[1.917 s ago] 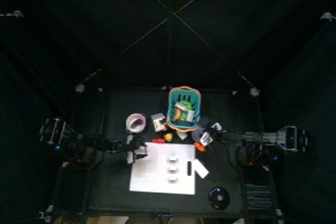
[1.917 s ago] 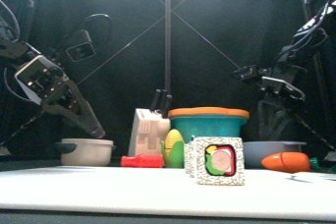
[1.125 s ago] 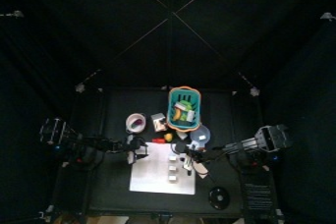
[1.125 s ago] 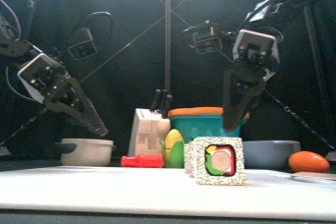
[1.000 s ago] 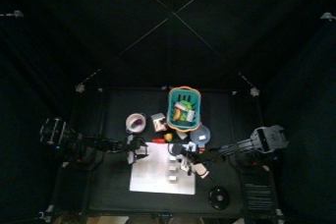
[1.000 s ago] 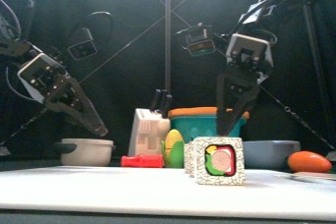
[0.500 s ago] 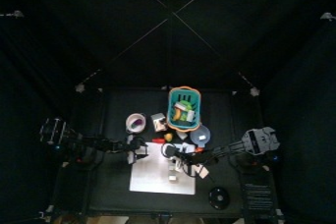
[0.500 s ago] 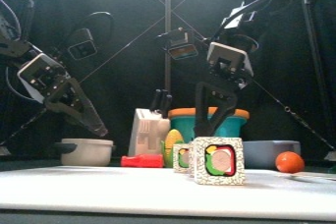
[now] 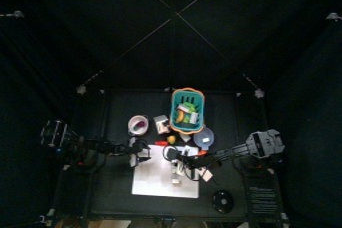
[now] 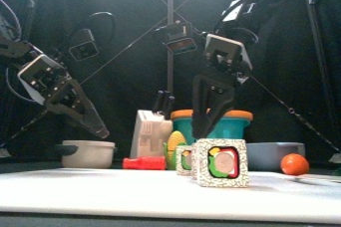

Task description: Grab piece of sushi

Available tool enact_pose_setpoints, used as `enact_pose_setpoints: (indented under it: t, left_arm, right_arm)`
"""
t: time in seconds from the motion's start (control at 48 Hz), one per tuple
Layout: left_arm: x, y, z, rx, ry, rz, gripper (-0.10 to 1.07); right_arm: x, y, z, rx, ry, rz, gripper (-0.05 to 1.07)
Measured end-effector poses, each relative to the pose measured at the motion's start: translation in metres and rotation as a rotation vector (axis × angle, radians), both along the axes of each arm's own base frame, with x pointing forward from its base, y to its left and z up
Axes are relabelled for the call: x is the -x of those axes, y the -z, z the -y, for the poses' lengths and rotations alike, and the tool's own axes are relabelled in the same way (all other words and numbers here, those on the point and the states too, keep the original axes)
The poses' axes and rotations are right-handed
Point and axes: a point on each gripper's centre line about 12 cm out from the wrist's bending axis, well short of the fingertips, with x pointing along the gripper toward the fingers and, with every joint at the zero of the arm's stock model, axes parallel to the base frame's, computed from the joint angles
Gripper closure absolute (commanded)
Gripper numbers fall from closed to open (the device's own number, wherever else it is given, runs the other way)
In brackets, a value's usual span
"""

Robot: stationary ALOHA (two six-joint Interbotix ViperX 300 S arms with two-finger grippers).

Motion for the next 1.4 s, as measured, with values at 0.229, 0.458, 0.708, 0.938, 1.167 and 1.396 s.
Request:
enact_pose_setpoints:
  t: [0.229,0.458,0.708,0.938,1.167,1.396]
  left_arm:
    - [0.000,0.000,0.000,0.001,-0.001,0.000,0.08]
    - [0.000,0.000,0.000,0.001,-0.001,0.000,0.08]
    - [0.000,0.000,0.000,0.001,-0.001,0.001,0.08]
    - [0.000,0.000,0.000,0.001,-0.001,-0.002,0.08]
    - [0.000,0.000,0.000,0.001,-0.001,-0.002,0.08]
    - [0.000,0.000,0.000,0.001,-0.001,0.000,0.08]
  right_arm:
    - [-0.006,0.007,-0.002,-0.018,-0.015,0.016,0.23]
    - [-0.008,0.016,-0.002,-0.019,-0.019,0.005,0.22]
    - [-0.009,0.029,0.001,-0.010,-0.015,-0.027,0.24]
    - [-0.009,0.037,0.006,0.011,-0.012,-0.051,0.29]
    - [-0.010,0.036,0.007,0.021,-0.012,-0.056,0.46]
    - [-0.005,0.032,0.013,0.074,0.014,-0.098,0.49]
